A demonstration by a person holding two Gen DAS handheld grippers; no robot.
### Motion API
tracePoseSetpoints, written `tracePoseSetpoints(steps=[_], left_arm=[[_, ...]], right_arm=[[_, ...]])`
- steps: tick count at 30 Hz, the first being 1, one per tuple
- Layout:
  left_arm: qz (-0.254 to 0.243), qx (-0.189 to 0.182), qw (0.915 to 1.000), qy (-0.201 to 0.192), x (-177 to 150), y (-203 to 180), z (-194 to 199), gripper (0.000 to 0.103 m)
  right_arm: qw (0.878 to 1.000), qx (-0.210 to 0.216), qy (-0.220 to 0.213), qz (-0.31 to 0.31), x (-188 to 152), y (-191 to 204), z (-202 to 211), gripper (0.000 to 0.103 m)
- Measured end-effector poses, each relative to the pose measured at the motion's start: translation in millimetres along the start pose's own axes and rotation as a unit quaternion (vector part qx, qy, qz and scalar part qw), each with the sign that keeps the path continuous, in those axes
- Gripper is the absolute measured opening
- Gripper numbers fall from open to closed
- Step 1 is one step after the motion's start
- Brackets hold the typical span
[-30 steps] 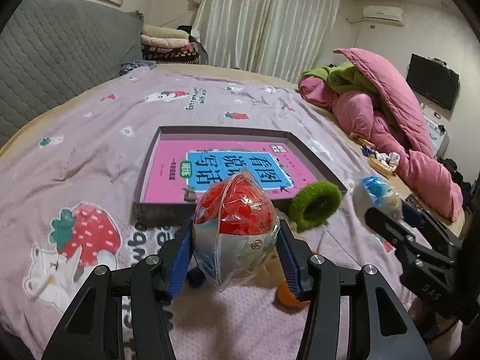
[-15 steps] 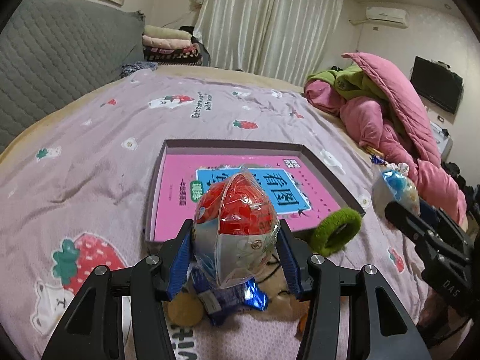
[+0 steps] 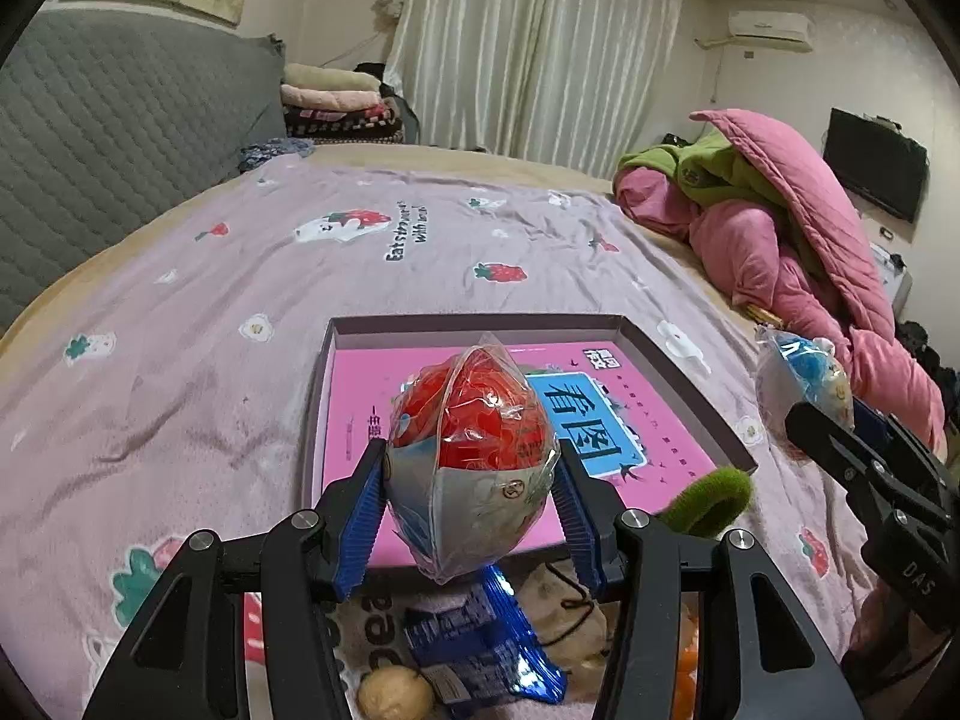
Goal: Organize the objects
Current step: 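Lift both held items and carry them over the grey tray, then lower both items onto the pink book in the tray and open both tools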
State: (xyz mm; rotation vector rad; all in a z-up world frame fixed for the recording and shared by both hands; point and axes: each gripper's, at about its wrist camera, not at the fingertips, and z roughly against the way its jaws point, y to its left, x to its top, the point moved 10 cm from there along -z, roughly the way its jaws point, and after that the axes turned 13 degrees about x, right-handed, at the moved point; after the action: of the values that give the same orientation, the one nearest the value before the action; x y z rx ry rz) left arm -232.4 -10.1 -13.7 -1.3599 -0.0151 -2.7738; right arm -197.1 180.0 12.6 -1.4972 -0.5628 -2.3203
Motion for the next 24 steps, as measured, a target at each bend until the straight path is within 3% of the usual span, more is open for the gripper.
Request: tracePoseSetpoints(steps=[24], left_arm=[[-0.001,0.013,0.9998,0.014,25.0,14.4,-45.4,0.055]], right_arm=[[1.0,-0.012,0.006,0.014,20.6,-16.5,-33.9,0.059]])
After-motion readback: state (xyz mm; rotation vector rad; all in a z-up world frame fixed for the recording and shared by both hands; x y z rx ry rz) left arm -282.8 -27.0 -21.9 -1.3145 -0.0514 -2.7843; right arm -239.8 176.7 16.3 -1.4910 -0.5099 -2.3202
